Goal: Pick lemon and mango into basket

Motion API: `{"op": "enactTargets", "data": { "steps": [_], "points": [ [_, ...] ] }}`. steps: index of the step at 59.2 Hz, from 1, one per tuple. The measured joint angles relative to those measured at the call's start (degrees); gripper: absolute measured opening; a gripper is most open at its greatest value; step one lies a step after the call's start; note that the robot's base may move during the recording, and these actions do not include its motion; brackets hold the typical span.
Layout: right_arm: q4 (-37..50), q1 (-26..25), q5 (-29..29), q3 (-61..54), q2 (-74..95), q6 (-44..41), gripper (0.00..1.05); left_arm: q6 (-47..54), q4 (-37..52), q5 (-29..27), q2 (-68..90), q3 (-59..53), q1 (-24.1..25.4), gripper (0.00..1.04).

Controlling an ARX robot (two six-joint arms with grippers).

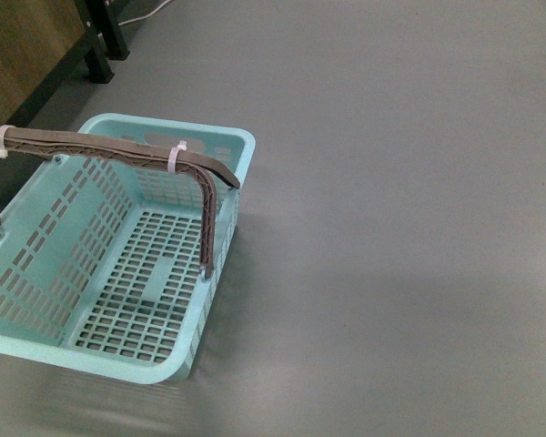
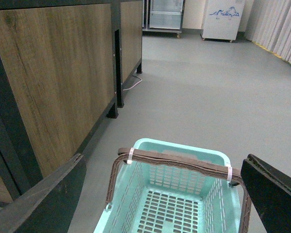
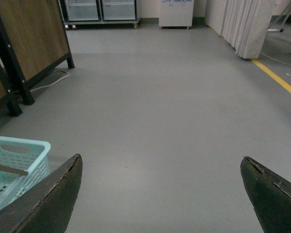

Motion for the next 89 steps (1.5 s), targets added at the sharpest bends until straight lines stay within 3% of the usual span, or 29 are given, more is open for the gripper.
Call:
{"op": "enactTargets", "data": {
  "steps": [21,28,33,37,41,46,54,69,89],
  "points": [
    [0.00,0.00,0.00,0.00,0.00,0.00,0.96,0.00,0.00,0.00,0.00,0.00,0.00,0.98],
    [0.00,0.00,0.00,0.00,-0.02,0.00,0.96,-10.60,-9.42,-21.59,9.75,4.31,-6.78,0.98],
    [0.00,0.00,-0.13,0.00,0.00,0.00,0.96,-17.70,-5.68,-24.46,17.16,5.03,-6.88,0.98],
    [0.00,0.00,-0.11,0.00,-0.02,0.00,0.96,-24.17,0.90,-20.98,24.00,6.01,-5.33,0.98],
    [0.00,0.00,-0.11,0.00,-0.02,0.00,0.96,-36.50,14.08,-9.66,39.30,7.56,-0.15,0.98],
    [0.00,0.00,-0.11,0.00,-0.02,0.00,0.96,-50.36,30.64,-1.29,61.22,10.54,1.88,0.98],
    [0.00,0.00,-0.11,0.00,-0.02,0.00,0.96,-64.81,45.16,0.11,87.03,17.57,-0.20,0.98],
    [0.00,0.00,-0.11,0.00,-0.02,0.00,0.96,-76.78,50.36,2.91,115.38,32.98,-2.99,0.98],
    [0.00,0.00,-0.11,0.00,-0.02,0.00,0.96,-79.93,48.04,3.67,127.54,51.56,-4.00,0.98]
  ]
}}
